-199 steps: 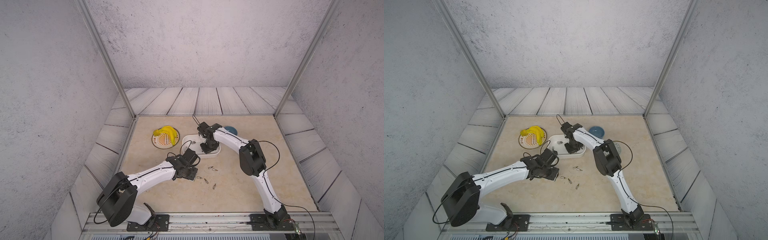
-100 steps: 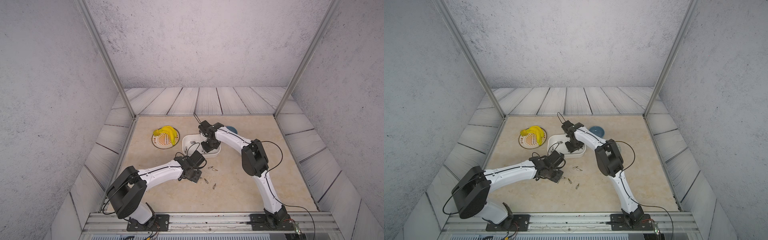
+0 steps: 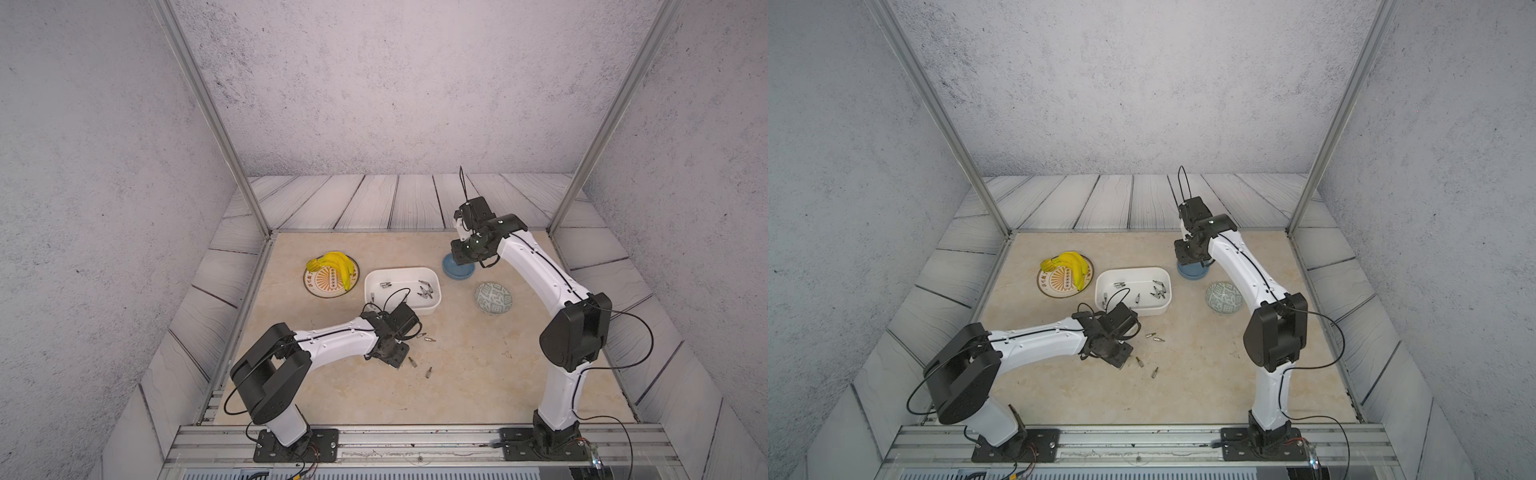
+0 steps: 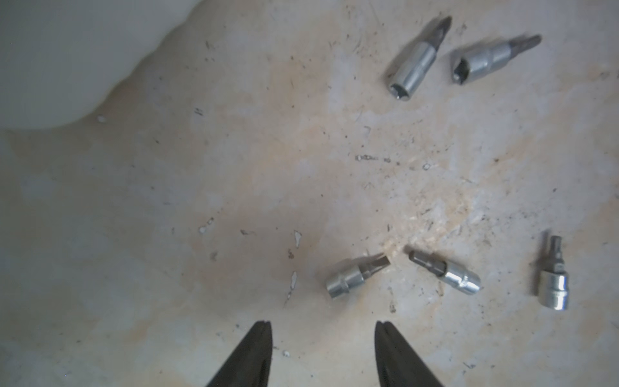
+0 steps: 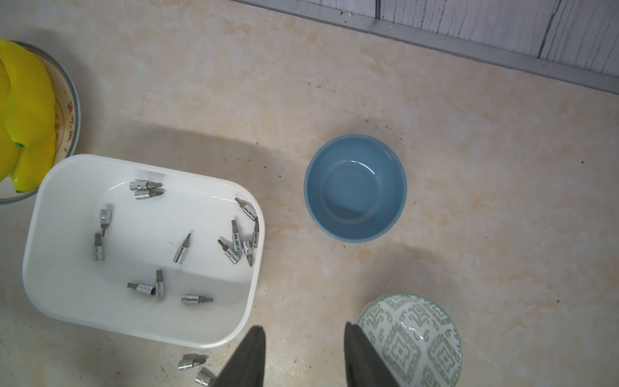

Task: Put the bit on the desktop into the storage box
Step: Pick up the screwdriver bit from the center of the board.

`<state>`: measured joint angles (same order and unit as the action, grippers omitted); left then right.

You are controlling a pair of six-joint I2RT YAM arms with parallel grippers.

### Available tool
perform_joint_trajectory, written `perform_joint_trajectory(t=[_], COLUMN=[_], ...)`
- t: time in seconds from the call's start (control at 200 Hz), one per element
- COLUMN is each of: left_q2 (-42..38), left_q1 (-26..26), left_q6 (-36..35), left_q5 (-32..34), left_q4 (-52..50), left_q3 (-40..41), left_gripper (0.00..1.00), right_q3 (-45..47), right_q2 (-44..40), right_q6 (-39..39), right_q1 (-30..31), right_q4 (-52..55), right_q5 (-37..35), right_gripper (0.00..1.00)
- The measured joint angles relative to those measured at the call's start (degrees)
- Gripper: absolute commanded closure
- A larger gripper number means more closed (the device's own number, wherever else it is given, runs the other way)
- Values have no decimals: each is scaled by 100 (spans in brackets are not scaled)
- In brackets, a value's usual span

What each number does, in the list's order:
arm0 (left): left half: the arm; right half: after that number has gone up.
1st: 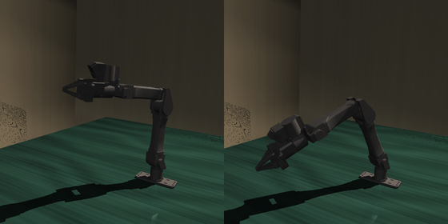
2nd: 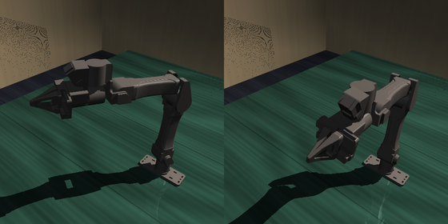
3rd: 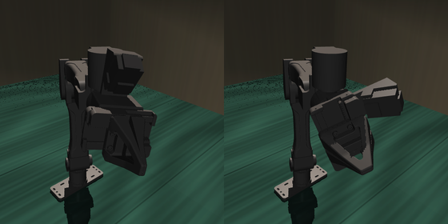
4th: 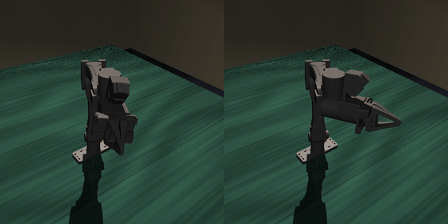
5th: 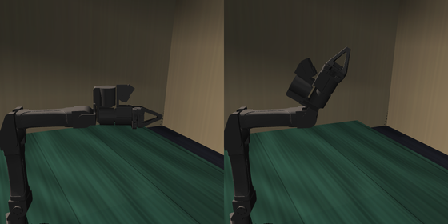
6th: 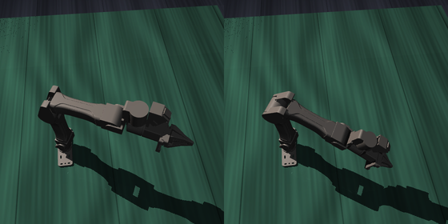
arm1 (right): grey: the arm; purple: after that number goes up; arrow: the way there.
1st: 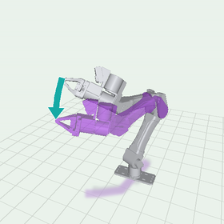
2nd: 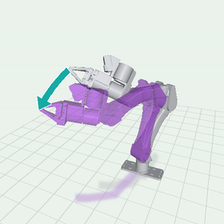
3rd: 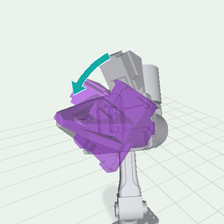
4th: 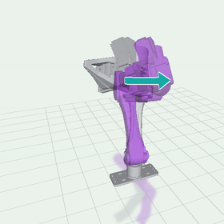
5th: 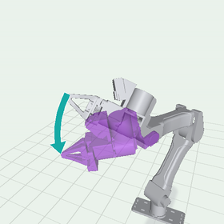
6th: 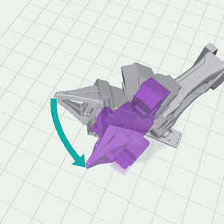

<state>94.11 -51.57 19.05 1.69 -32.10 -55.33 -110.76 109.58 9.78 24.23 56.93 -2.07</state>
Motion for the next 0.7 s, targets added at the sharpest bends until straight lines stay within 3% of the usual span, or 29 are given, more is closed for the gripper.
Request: perform_joint_trajectory(t=[0.35,0.701], left_q2=[599,1005], left_q1=[-35,-35], left_q6=[-170,-302], left_q5=[149,258], left_q4=[-164,-332], left_q3=[-435,-883], left_gripper=[47,62], right_q3=[168,476], right_q2=[-92,-726], right_q6=[4,4], right_q1=[105,105], right_q4=[48,127], right_q5=[50,39], right_gripper=[56,56])
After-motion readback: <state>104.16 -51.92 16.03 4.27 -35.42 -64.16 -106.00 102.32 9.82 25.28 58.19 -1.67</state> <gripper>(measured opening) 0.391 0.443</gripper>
